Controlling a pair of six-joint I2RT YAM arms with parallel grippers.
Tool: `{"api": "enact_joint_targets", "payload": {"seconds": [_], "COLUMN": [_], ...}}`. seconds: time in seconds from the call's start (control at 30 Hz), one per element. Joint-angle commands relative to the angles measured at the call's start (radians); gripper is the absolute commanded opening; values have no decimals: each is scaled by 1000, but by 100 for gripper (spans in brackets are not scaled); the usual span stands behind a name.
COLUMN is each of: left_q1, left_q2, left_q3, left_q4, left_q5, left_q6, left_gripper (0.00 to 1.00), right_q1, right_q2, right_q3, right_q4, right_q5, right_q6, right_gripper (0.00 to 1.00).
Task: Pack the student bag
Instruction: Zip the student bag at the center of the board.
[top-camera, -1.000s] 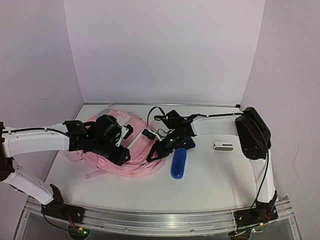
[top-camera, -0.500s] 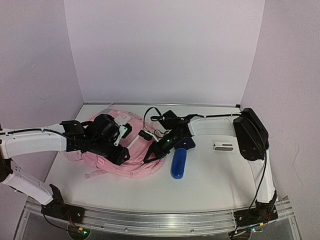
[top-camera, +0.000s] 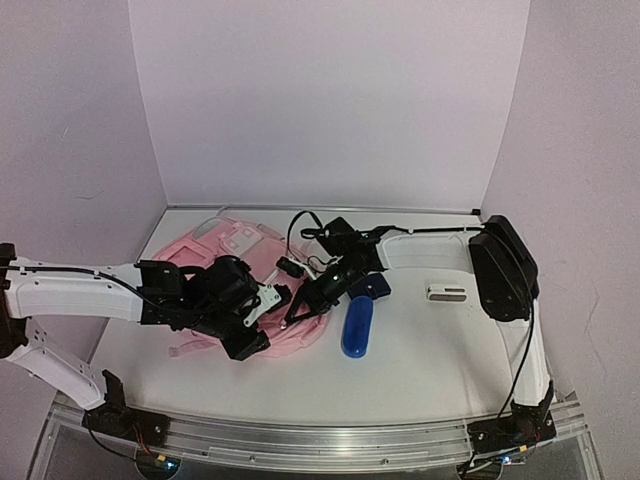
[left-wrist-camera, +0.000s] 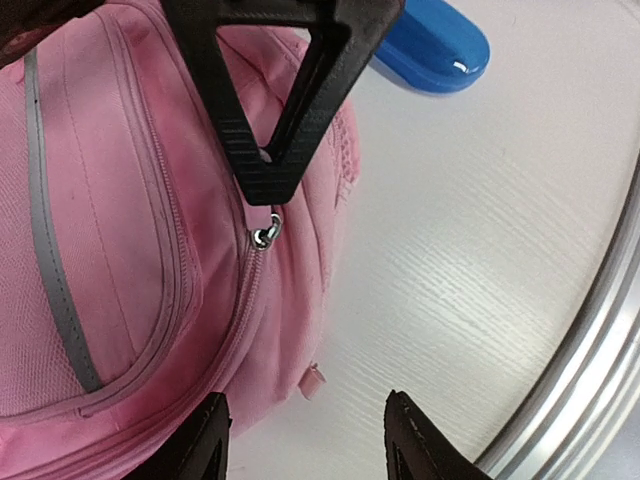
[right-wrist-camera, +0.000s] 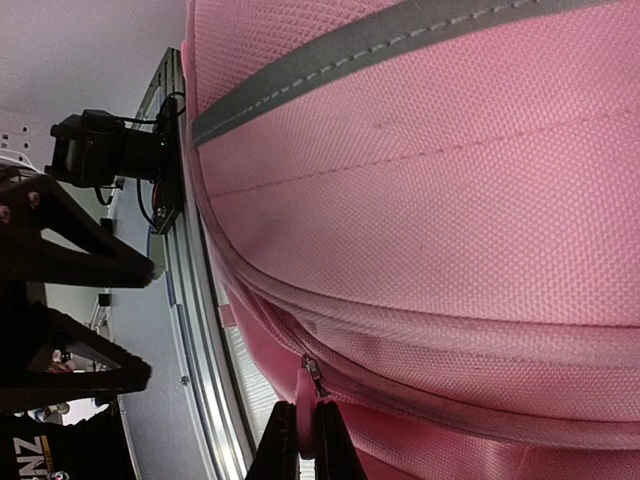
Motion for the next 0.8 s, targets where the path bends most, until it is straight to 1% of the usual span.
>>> {"api": "enact_joint_targets", "payload": {"seconds": [0.0,0.1,0.2,0.23,0.27,0.3,0.43,0.47,0.5,0.63,0.77], "left_q1": [-6,-6,-6,-5,-6,-5,-6,-6,-5,-6,-6], "left_q2": [30,15,6,7,9,12,12,4,-7,-83,-148], "left_q3": [7,-3,-12,-11,-10,-9,-5,-7,-11,-34,-41], "left_q4": [31,83,111,110,102,86,10,-15,-37,-114,-131], "left_q5": [-153,-190,-214,-223,-235,-241,-294,-312,-325,-362,-370], "left_q6": [123,153,164,160,152,146,83,65,51,-10,-15], "left_gripper": [52,53,50,47,41,31,7,3,1,0,0], "right_q1": [17,17,17,17,17,17,7,-3,-18,-127,-221], "right_q2": [-108,-142,-162,-164,-164,-162,-158,-160,-162,-144,-79], "right_q3": [58,38,22,18,14,11,4,0,-6,-13,35], "right_q4": [12,47,70,71,71,71,69,68,65,64,65], "right_q5": [-100,-117,-130,-127,-123,-120,-96,-76,-52,35,147], "right_q6": [77,118,147,147,145,142,125,112,98,53,32], "right_gripper": [0,0,0,0,0,0,0,0,0,0,0]}}
